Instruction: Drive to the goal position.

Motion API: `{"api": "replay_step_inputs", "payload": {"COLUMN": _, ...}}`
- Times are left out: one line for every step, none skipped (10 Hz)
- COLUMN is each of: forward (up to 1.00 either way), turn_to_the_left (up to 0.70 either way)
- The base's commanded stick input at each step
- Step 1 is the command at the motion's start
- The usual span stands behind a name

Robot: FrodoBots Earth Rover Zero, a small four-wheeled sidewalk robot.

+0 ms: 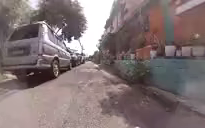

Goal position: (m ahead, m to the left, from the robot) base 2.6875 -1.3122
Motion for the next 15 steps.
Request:
{"api": "replay_step_inputs", "payload": {"forward": 0.00, "turn_to_the_left": 0.45}}
{"api": "replay_step_inputs", "payload": {"forward": 0.00, "turn_to_the_left": 0.39}}
{"api": "replay_step_inputs", "payload": {"forward": 0.00, "turn_to_the_left": 0.16}}
{"api": "replay_step_inputs", "payload": {"forward": 0.00, "turn_to_the_left": 0.00}}
{"api": "replay_step_inputs", "payload": {"forward": 0.00, "turn_to_the_left": 0.00}}
{"api": "replay_step_inputs", "payload": {"forward": 0.00, "turn_to_the_left": -0.08}}
{"api": "replay_step_inputs", "payload": {"forward": 0.00, "turn_to_the_left": -0.45}}
{"api": "replay_step_inputs", "payload": {"forward": 0.00, "turn_to_the_left": -0.45}}
{"api": "replay_step_inputs", "payload": {"forward": 0.00, "turn_to_the_left": -0.45}}
{"api": "replay_step_inputs", "payload": {"forward": 0.00, "turn_to_the_left": 0.00}}
{"api": "replay_step_inputs", "payload": {"forward": 0.00, "turn_to_the_left": 0.00}}
{"api": "replay_step_inputs", "payload": {"forward": 0.00, "turn_to_the_left": 0.00}}
{"api": "replay_step_inputs", "payload": {"forward": 0.00, "turn_to_the_left": 0.00}}
{"api": "replay_step_inputs", "payload": {"forward": 0.00, "turn_to_the_left": -0.07}}
{"api": "replay_step_inputs", "payload": {"forward": 0.00, "turn_to_the_left": -0.45}}
